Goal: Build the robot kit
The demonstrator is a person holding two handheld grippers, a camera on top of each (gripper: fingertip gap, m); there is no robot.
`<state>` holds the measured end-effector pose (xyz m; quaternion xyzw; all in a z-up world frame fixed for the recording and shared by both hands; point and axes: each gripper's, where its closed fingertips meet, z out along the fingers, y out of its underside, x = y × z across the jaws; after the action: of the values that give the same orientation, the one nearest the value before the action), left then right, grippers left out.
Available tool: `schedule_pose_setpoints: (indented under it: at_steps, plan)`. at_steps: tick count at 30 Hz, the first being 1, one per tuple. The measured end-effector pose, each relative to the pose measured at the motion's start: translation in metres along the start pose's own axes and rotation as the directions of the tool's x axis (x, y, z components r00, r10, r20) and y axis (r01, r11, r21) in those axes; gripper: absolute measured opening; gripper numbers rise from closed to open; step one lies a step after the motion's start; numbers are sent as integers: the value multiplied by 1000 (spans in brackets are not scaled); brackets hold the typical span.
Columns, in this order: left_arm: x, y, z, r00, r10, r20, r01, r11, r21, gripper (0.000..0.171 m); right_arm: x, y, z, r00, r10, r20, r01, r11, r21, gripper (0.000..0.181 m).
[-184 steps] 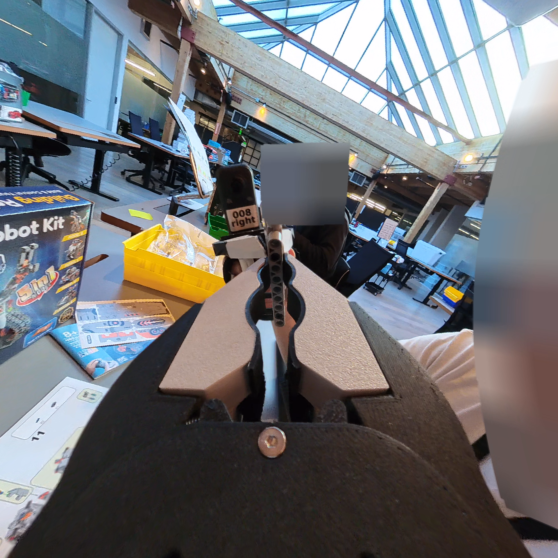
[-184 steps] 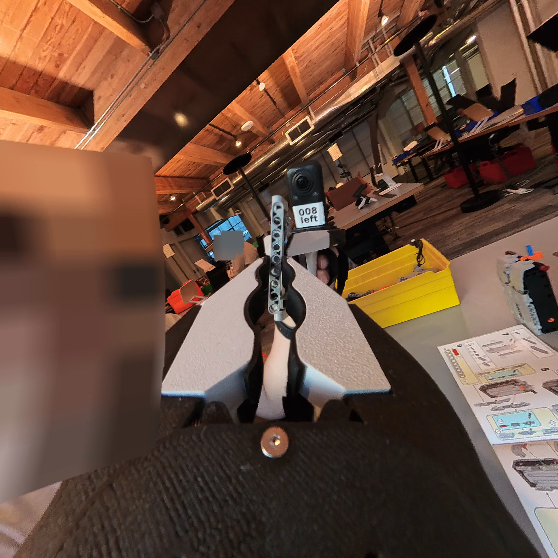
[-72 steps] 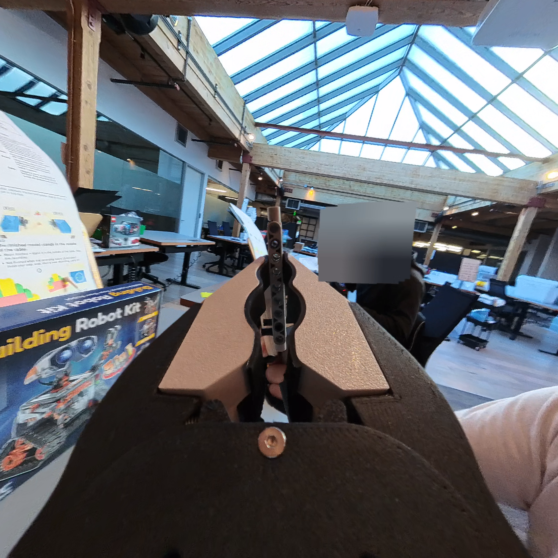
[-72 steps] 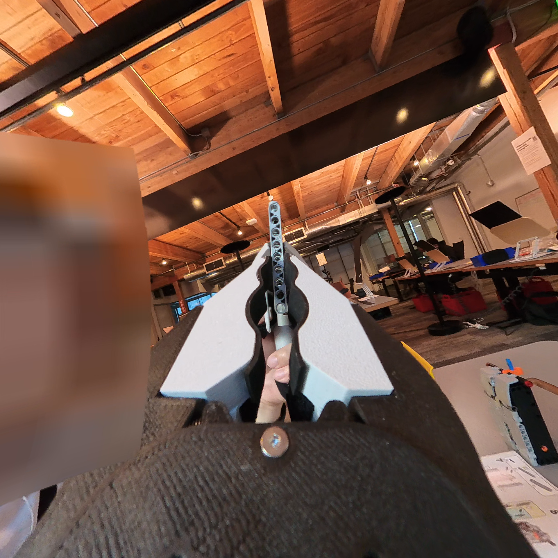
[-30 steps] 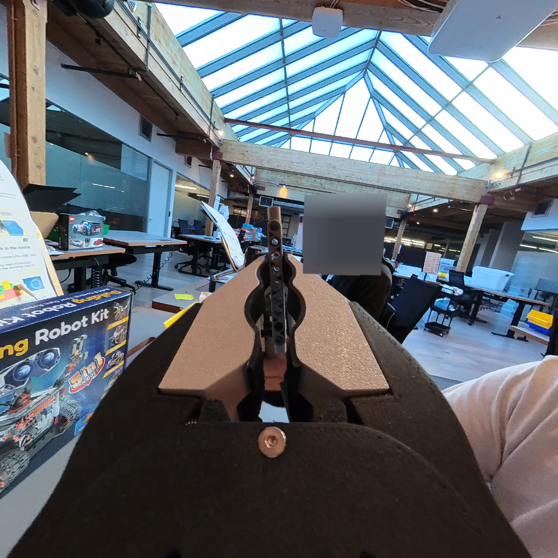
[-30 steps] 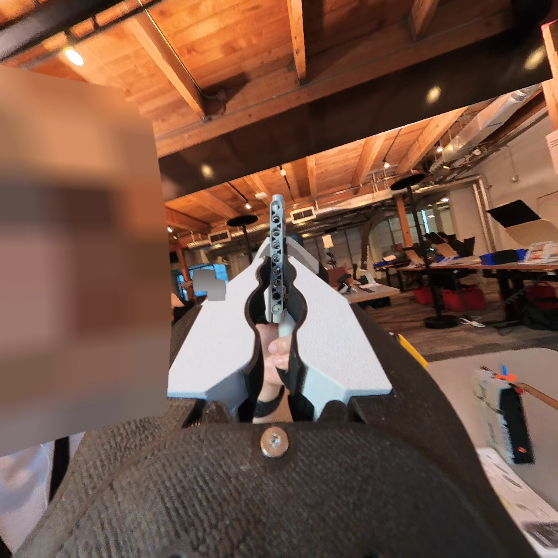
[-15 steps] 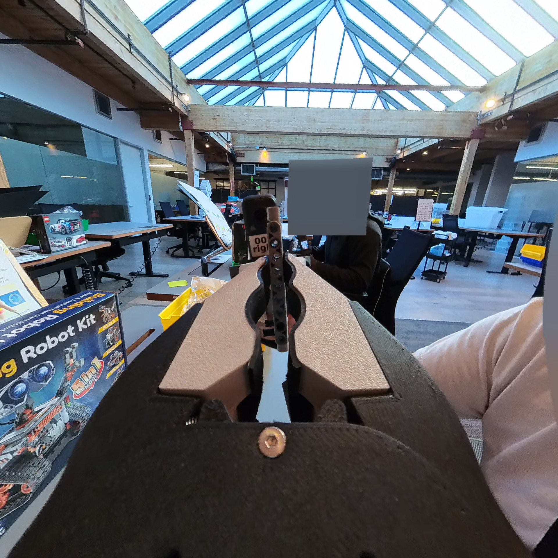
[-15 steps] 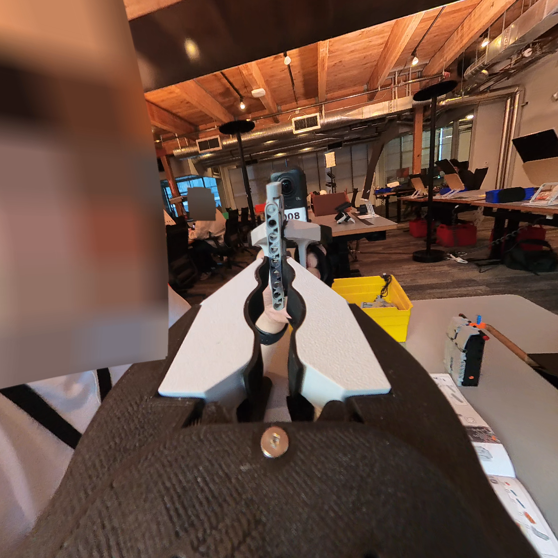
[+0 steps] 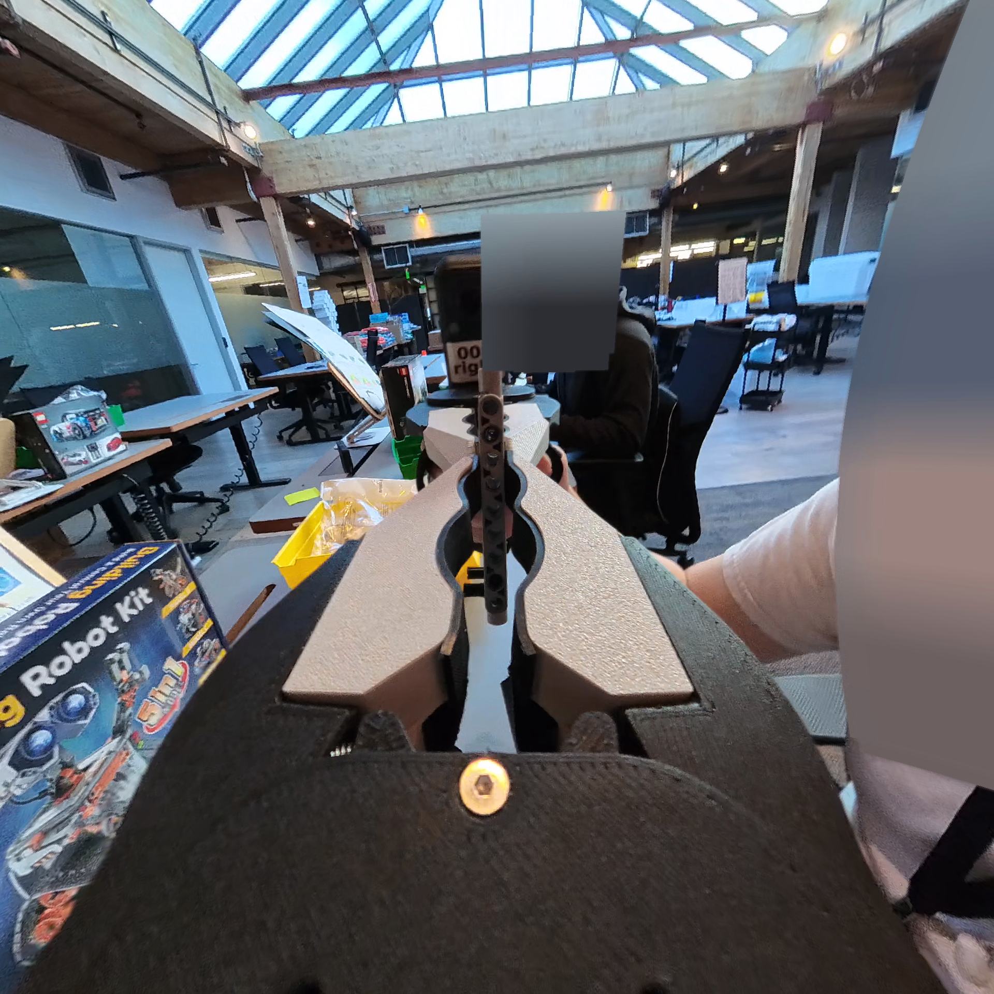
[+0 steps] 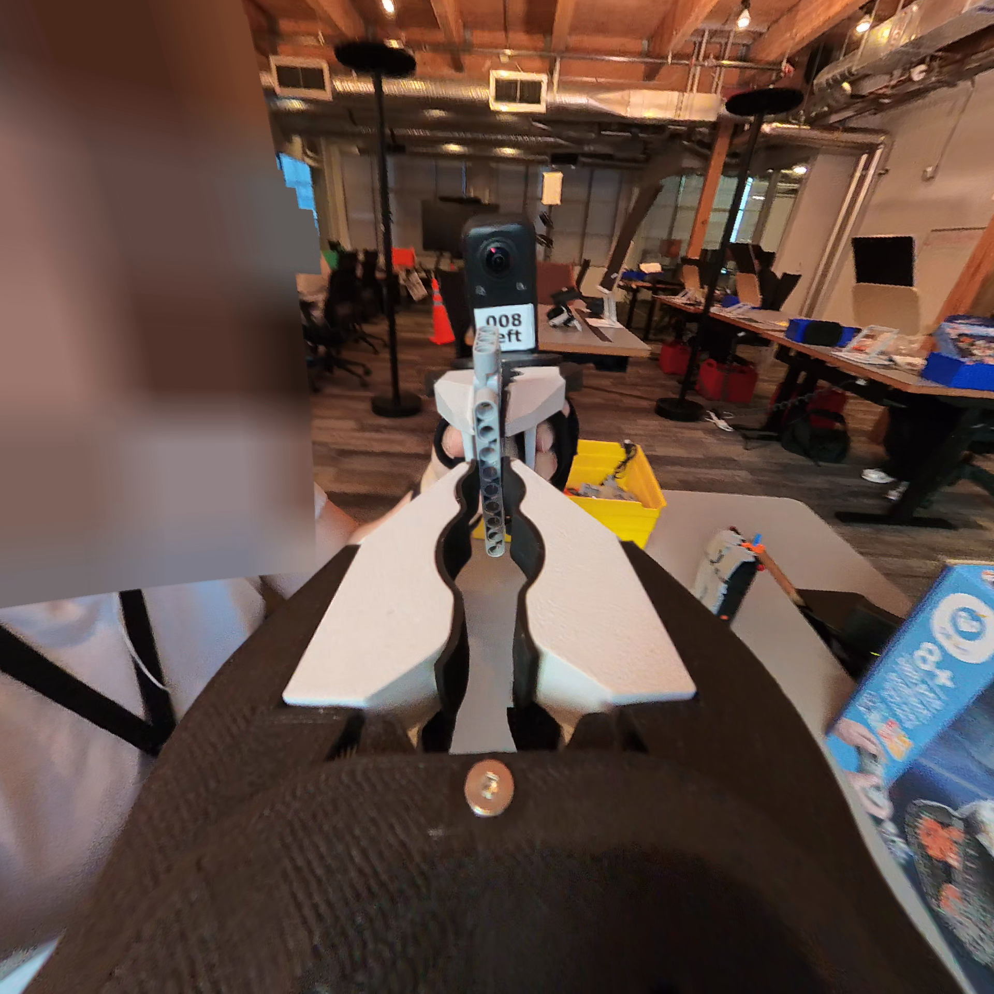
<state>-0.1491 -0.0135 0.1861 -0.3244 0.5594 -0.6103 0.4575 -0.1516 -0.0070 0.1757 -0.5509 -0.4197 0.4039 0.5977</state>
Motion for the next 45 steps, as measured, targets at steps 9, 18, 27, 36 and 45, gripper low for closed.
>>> schedule_pose_setpoints:
  at_steps: [9, 18, 27, 36, 45]
  plan:
    - [12, 16, 0, 996, 81, -41, -85, 987, -133, 5, -9, 17, 1, 985, -159, -61, 146, 972, -185, 6]
    - [25, 24, 2, 990, -1, -143, -23, 985, -170, 6, -23, 26, -1, 985, -169, 29, 171, 960, -220, 6]
    - [10, 32, 5, 995, 97, -16, -99, 967, -235, 6, -6, 33, -4, 979, -177, -100, 139, 942, -306, 6]
    - [9, 46, 4, 997, -22, -69, 2, 961, -276, 5, -2, 49, -2, 970, -218, -112, 156, 902, -403, 6]
    - [-9, 57, 4, 995, -82, -53, 64, 957, -281, 5, 16, 62, -7, 984, -89, -153, 20, 914, -404, 7]
